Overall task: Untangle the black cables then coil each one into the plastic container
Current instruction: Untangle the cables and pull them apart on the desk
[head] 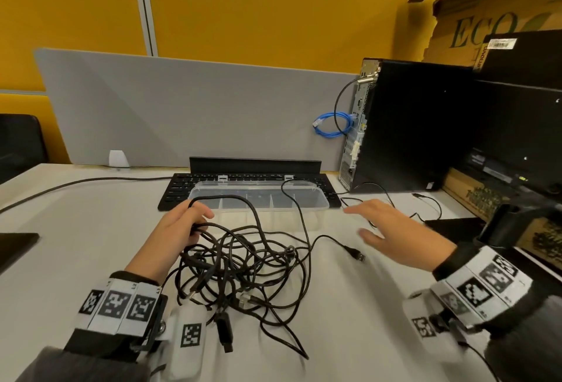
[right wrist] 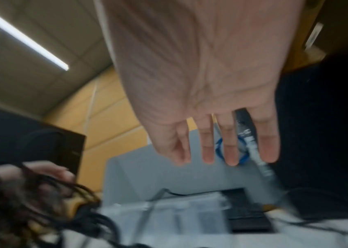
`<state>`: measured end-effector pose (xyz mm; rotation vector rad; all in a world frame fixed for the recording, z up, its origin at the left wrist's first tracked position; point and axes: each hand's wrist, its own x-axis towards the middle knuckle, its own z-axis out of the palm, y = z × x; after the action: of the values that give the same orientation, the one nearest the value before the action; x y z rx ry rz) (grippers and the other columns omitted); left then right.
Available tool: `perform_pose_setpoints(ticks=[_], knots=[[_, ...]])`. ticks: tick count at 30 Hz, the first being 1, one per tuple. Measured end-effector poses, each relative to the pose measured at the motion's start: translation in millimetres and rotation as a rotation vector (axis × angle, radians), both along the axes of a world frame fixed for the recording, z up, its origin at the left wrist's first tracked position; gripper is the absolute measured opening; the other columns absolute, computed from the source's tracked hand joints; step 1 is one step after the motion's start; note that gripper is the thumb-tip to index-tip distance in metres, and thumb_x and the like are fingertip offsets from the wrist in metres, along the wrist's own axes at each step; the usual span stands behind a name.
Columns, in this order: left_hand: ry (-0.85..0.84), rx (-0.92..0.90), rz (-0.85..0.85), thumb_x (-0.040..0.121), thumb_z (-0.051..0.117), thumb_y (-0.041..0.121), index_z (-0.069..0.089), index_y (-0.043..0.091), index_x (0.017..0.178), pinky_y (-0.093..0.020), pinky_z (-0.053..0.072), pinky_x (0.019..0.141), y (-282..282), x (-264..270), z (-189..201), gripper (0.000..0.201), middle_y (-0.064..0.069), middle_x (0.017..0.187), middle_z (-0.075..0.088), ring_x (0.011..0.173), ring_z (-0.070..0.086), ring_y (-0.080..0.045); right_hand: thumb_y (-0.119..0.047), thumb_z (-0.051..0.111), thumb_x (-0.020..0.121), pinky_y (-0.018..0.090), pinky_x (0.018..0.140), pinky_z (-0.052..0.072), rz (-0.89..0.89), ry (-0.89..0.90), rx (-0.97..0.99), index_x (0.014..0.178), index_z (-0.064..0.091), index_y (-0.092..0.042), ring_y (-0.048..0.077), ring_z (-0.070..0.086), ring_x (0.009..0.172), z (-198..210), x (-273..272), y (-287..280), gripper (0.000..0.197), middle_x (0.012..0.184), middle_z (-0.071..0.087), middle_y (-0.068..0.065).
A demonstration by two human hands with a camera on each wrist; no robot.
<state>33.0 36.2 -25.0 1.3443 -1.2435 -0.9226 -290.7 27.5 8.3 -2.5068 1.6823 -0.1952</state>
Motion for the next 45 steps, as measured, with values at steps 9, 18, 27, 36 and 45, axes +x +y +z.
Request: perform_pose_setpoints(ticks=[9, 18, 27, 36, 45], knots=[[0.384, -0.097, -0.184, 0.091, 0.049, 0.017, 0.057, 0.011, 0.085, -0.016, 0.036, 0.044, 11, -15, 6, 0.012, 0.006, 0.058, 0.047, 0.046, 0.038, -0.005, -0.029, 0.050, 0.094, 0.017, 0.083, 0.049, 0.318, -0.755, 0.088, 0.093, 0.063, -0.019, 0.008, 0.065, 0.084, -1, 103, 25, 0.016, 0.081, 0.065, -0.009], [-0.038, -0.073, -0.259, 0.077, 0.066, 0.024, 0.067, 0.022, 0.097, -0.017, 0.037, 0.048, 15, -8, 6, 0.020, 0.004, 0.085, 0.072, 0.052, 0.053, -0.002, -0.019, 0.031, 0.100, 0.022, 0.047, 0.045, 0.034, -1.644, -0.024, 0.077, 0.049, -0.016, 0.011, 0.041, 0.044, 12, 57, 10, 0.029, 0.052, 0.040, -0.005], [0.019, -0.112, -0.238, 0.085, 0.053, 0.030, 0.070, 0.015, 0.089, -0.016, 0.030, 0.049, 12, -7, 2, 0.023, 0.009, 0.053, 0.036, 0.049, 0.032, -0.003, -0.035, 0.039, 0.096, 0.016, 0.051, 0.039, -0.133, -1.340, -0.269, 0.102, 0.054, -0.025, 0.000, 0.042, 0.052, 14, 31, 0, 0.019, 0.064, 0.047, -0.008], [0.327, -0.168, -0.312, 0.056, 0.077, 0.062, 0.073, 0.016, 0.085, -0.014, 0.032, 0.047, 8, -2, 1, 0.055, 0.006, 0.055, 0.040, 0.045, 0.031, -0.005, -0.012, 0.059, 0.084, 0.025, 0.077, 0.033, -0.082, -0.594, -1.060, 0.114, 0.048, -0.015, 0.012, 0.035, 0.096, 14, 58, 26, 0.032, 0.104, 0.047, 0.010], [0.458, -0.133, -0.364, 0.059, 0.074, 0.061, 0.062, 0.003, 0.094, -0.015, 0.039, 0.053, 8, -10, 2, 0.068, 0.007, 0.054, 0.041, 0.042, 0.030, -0.006, -0.056, 0.036, 0.086, 0.033, 0.081, 0.037, 0.190, -0.165, -0.464, 0.081, 0.062, -0.035, 0.002, 0.048, 0.073, -2, 97, 23, 0.034, 0.072, 0.055, -0.020]])
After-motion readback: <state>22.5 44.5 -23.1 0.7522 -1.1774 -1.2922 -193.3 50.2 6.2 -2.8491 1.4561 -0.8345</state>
